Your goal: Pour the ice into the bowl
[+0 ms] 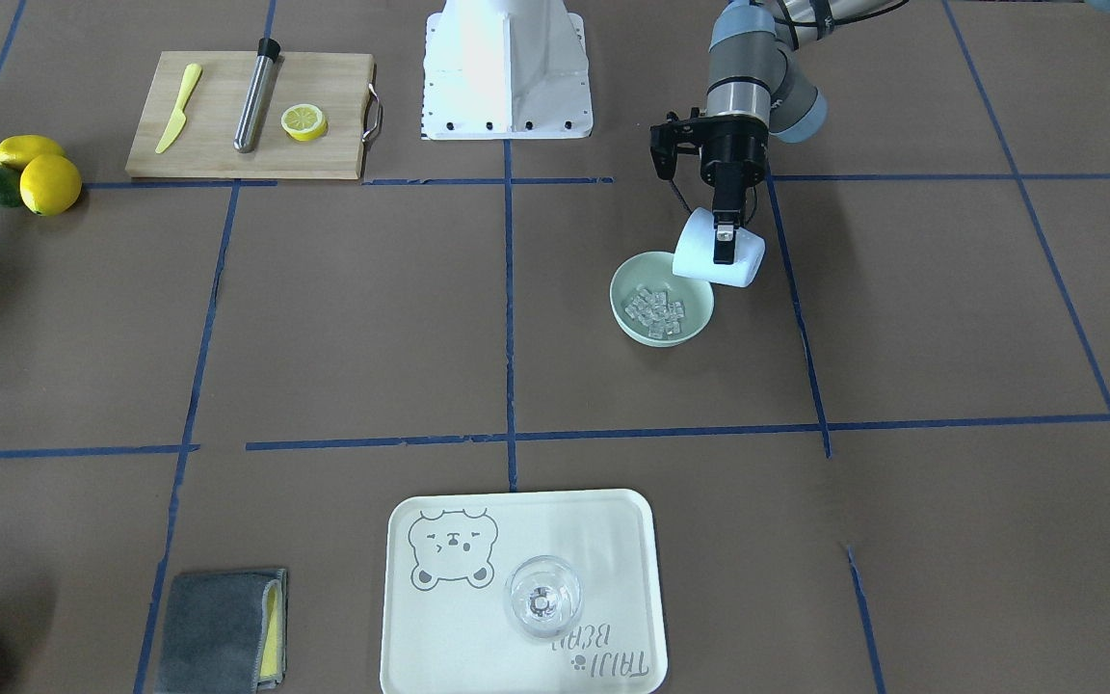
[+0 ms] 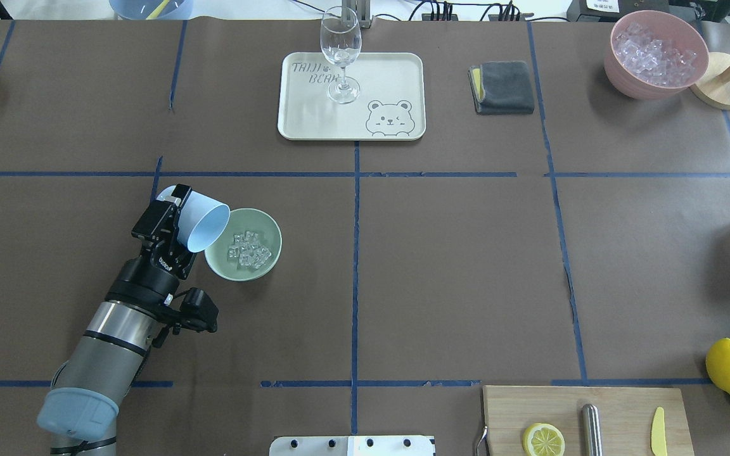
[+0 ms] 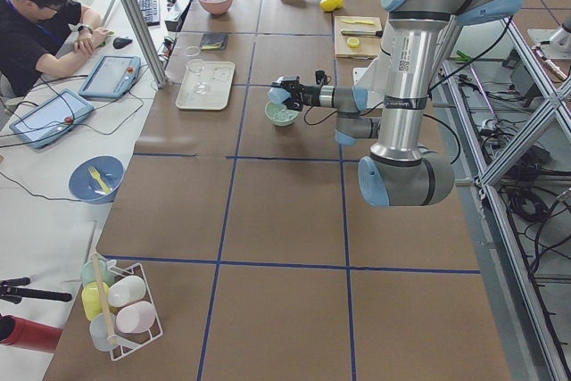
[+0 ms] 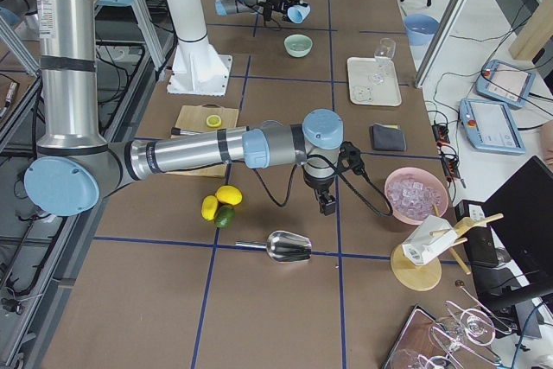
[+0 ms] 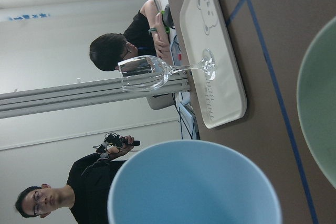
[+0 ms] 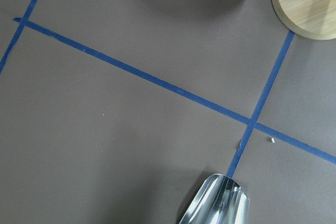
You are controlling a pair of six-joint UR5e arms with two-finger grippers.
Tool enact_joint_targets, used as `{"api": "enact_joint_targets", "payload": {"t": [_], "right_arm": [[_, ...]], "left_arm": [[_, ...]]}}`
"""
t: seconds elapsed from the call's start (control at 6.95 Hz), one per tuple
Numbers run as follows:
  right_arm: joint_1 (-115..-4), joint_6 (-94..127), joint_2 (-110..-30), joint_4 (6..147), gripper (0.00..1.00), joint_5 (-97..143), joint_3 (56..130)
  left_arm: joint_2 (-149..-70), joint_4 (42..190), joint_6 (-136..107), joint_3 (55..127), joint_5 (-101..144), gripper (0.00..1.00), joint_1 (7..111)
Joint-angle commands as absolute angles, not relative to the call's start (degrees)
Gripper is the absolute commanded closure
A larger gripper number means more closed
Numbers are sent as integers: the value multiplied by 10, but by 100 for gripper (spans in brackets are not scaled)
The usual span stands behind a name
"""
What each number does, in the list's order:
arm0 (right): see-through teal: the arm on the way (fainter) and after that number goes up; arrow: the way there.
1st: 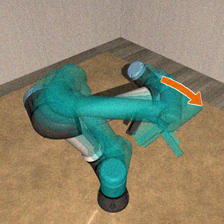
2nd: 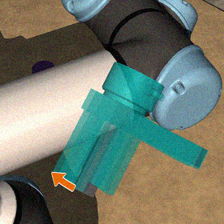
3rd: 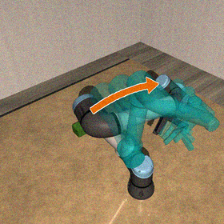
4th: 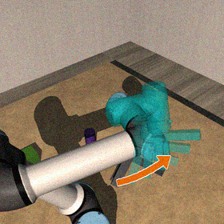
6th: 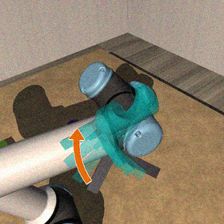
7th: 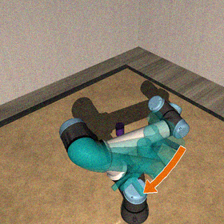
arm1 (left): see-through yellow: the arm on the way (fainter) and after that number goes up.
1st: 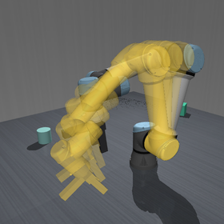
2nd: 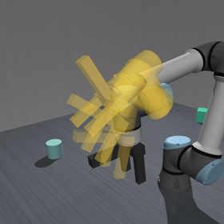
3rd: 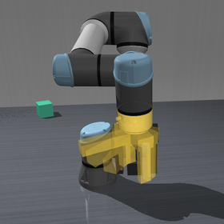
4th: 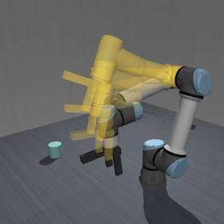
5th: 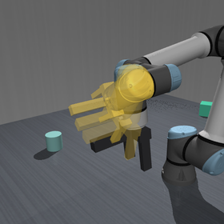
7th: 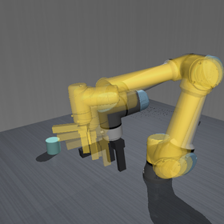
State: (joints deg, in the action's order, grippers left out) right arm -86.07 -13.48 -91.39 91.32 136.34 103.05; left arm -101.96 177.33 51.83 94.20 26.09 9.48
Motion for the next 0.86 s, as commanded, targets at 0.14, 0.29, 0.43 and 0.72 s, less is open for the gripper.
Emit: {"api": "enact_joint_targets", "payload": {"t": [0.14, 0.29, 0.43, 0.72], "right_arm": [[-861, -134, -914, 913, 0, 1364, 1031], [-861, -134, -914, 913, 0, 1364, 1032], [-861, -134, -913, 913, 0, 1364, 1033], [-862, -135, -913, 913, 0, 1365, 1033]], "left_arm": [[-1020, 1844, 164, 940, 262, 100, 54], [-1022, 1846, 37, 939, 257, 100, 38], [-1023, 1849, -71, 949, 258, 100, 33], [-1023, 1854, -245, 950, 257, 100, 30]]}}
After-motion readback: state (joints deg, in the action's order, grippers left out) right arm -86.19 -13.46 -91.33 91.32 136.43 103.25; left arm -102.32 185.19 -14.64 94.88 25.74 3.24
